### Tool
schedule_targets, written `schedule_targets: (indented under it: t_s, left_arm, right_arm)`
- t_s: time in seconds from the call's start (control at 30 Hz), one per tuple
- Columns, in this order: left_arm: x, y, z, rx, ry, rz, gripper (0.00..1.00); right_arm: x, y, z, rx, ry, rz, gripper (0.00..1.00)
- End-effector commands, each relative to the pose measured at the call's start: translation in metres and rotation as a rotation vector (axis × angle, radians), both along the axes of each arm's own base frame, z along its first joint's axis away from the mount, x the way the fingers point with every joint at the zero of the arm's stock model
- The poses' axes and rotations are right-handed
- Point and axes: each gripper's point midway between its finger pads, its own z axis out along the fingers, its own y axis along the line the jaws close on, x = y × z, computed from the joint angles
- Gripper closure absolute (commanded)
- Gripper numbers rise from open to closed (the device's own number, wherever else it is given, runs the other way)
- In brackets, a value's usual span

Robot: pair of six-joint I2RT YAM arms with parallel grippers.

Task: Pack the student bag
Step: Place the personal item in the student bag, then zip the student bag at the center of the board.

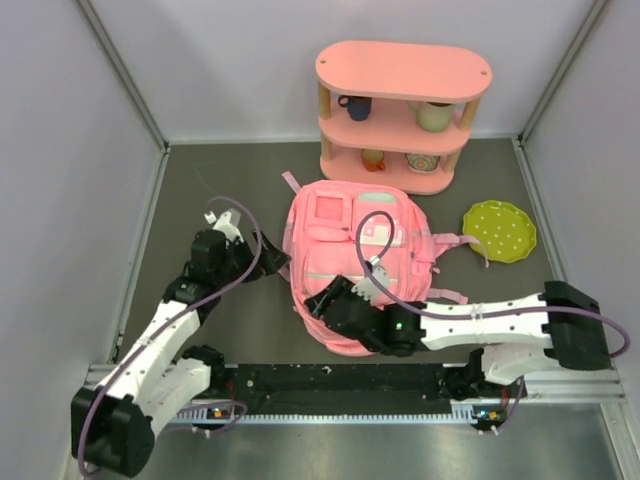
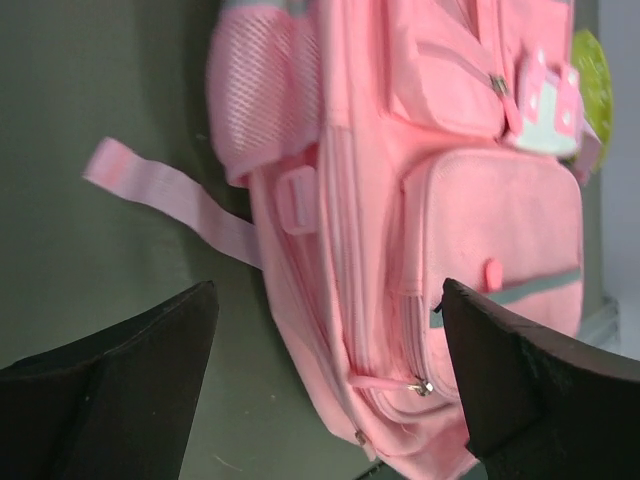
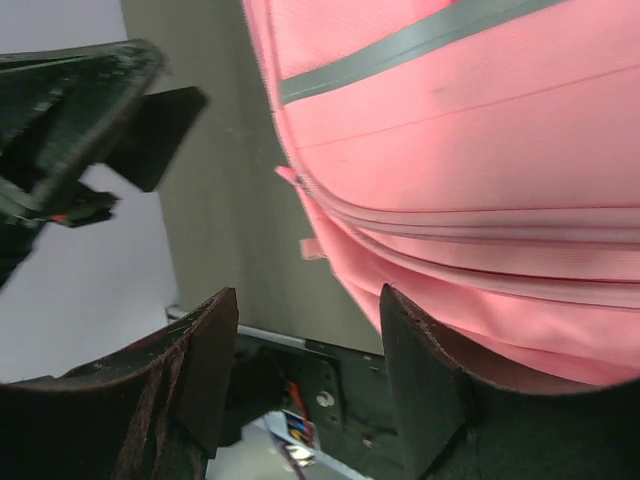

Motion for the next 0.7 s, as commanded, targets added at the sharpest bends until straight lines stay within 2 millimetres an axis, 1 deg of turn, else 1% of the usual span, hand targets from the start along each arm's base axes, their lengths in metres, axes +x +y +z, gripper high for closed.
schedule_targets:
  t_s: [0.0,0.03,0.07,0.1,0.13,0.17,0.2,0.23,0.27,0.3,0.37,0.43,0.5,0.53,0.57,0.6,0.63,0.67]
  left_arm:
    - [-0.003,-0.048,0.029,-0.181,-0.153,-0.323,0.04]
    - [-0.001,-0.050,0.027,-0.186,-0.144,-0.333,0.04]
    - [0.000,-0.055,0.021,-0.198,-0.124,-0.369,0.05]
    - [0.001,-0.058,0.020,-0.204,-0.125,-0.389,0.05]
    - [0.002,-0.060,0.018,-0.209,-0.116,-0.405,0.05]
    - [0.003,-0.063,0.010,-0.220,-0.083,-0.419,0.06]
    - [0.004,-0.066,0.013,-0.237,-0.100,-0.448,0.10]
    - [0.006,-0.068,0.006,-0.239,-0.076,-0.453,0.12]
    - [0.008,-0.068,0.004,-0.238,-0.071,-0.454,0.14]
    - [0.010,-0.068,0.003,-0.235,-0.076,-0.453,0.17]
    - [0.012,-0.068,-0.001,-0.241,-0.066,-0.451,0.24]
    - [0.012,-0.069,-0.004,-0.245,-0.061,-0.453,0.31]
    - [0.013,-0.069,-0.005,-0.249,-0.054,-0.458,0.38]
    - [0.012,-0.071,-0.006,-0.261,-0.050,-0.472,0.47]
    - [0.012,-0.072,-0.007,-0.268,-0.048,-0.476,0.51]
    - [0.011,-0.073,-0.007,-0.277,-0.043,-0.480,0.56]
    - [0.011,-0.074,-0.007,-0.281,-0.044,-0.485,0.63]
    - [0.010,-0.074,-0.008,-0.285,-0.040,-0.490,0.66]
  right_arm:
    - [0.013,0.032,0.025,0.136,0.006,-0.144,0.42]
    - [0.015,0.038,0.031,0.151,0.004,-0.157,0.43]
    - [0.019,0.040,0.030,0.170,0.018,-0.198,0.44]
    - [0.021,0.042,0.021,0.150,0.029,-0.218,0.45]
    - [0.022,0.046,0.027,0.143,0.031,-0.227,0.45]
    - [0.024,0.047,0.028,0.149,0.039,-0.250,0.46]
    - [0.025,0.051,0.027,0.142,0.054,-0.268,0.46]
    - [0.026,0.048,0.022,0.121,0.061,-0.284,0.48]
    - [0.027,0.050,0.020,0.125,0.075,-0.293,0.48]
    - [0.033,0.052,0.013,0.113,0.096,-0.305,0.49]
    - [0.033,0.052,0.000,0.114,0.155,-0.330,0.50]
    - [0.038,0.049,-0.012,0.090,0.175,-0.357,0.51]
    - [0.042,0.043,-0.017,0.086,0.194,-0.391,0.52]
    - [0.043,0.042,-0.021,0.071,0.194,-0.398,0.52]
    - [0.046,0.037,-0.024,0.061,0.192,-0.421,0.52]
    - [0.048,0.037,-0.024,0.060,0.188,-0.430,0.52]
    - [0.053,0.035,-0.026,0.057,0.190,-0.444,0.52]
    - [0.055,0.035,-0.029,0.057,0.193,-0.455,0.52]
